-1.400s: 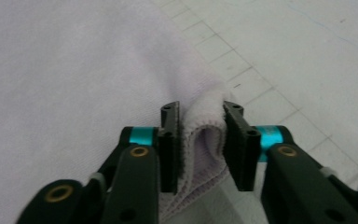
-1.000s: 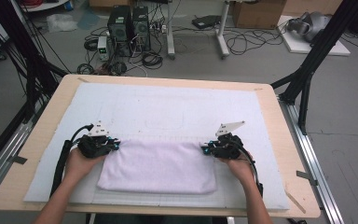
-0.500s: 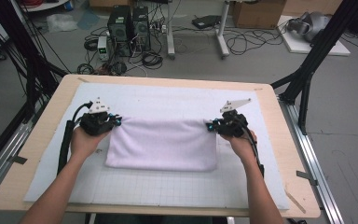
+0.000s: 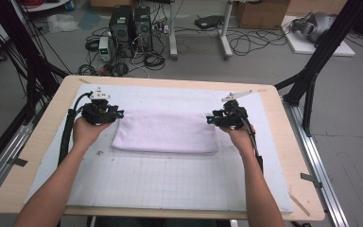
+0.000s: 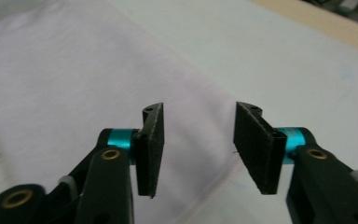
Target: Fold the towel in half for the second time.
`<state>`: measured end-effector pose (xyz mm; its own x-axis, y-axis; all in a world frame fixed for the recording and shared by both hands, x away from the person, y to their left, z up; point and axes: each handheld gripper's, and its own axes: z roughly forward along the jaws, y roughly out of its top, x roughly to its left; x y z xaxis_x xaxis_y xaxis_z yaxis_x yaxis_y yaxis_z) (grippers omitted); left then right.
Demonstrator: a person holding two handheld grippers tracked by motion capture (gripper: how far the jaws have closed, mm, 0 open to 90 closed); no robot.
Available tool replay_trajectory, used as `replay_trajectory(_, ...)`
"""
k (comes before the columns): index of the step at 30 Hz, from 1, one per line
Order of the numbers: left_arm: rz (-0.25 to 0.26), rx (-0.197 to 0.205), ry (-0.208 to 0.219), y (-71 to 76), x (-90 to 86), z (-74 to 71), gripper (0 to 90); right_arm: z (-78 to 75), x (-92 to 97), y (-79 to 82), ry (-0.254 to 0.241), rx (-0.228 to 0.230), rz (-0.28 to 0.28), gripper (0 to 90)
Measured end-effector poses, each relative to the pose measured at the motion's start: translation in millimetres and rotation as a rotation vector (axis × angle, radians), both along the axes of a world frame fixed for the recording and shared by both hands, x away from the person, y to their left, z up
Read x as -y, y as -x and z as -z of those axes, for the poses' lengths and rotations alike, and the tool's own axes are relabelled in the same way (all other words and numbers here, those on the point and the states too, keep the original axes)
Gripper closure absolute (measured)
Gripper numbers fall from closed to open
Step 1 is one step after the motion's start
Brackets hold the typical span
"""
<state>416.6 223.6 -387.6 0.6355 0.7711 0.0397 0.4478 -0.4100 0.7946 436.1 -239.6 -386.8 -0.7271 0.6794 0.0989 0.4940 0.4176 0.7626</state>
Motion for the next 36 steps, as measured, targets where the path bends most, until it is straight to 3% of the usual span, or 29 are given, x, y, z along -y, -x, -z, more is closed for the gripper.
replay_trajectory(2,0.052,-0.014,-0.021,11.9,3.0,8.2,73.6,5.0,-4.1,9.5,0.014,-0.004,-0.042,68.3)
replay_trajectory(5,0.114,-0.018,-0.027,29.8,7.3,20.0,86.5,13.7,-11.3,24.7,0.037,-0.016,-0.104,75.1)
replay_trajectory(10,0.146,-0.048,-0.029,47.7,4.6,33.9,86.6,27.5,-15.7,42.0,0.072,-0.047,-0.142,77.0)
replay_trajectory(15,0.140,-0.075,-0.056,55.5,-2.0,47.0,83.3,39.3,-4.3,53.1,0.082,-0.091,-0.125,76.5)
replay_trajectory(17,0.128,-0.068,-0.033,58.5,-4.6,48.5,82.1,40.7,-0.5,58.7,0.067,-0.057,-0.118,76.6)
replay_trajectory(21,0.117,-0.055,-0.025,63.6,-6.0,45.6,75.9,44.6,6.7,66.7,0.050,-0.055,-0.100,73.1)
replay_trajectory(26,0.083,-0.015,0.062,74.6,-12.7,38.1,68.6,44.5,10.4,75.4,0.026,-0.026,-0.089,69.0)
replay_trajectory(29,0.069,0.004,0.111,81.3,-16.9,32.9,64.8,42.4,9.9,79.0,0.000,-0.010,-0.085,61.4)
replay_trajectory(32,0.059,0.013,0.143,87.4,-20.8,30.0,59.2,38.5,7.2,84.5,0.010,0.006,-0.073,52.9)
replay_trajectory(36,0.055,0.019,0.135,95.3,-23.0,30.2,50.9,33.5,3.7,93.2,0.002,0.035,-0.062,39.0)
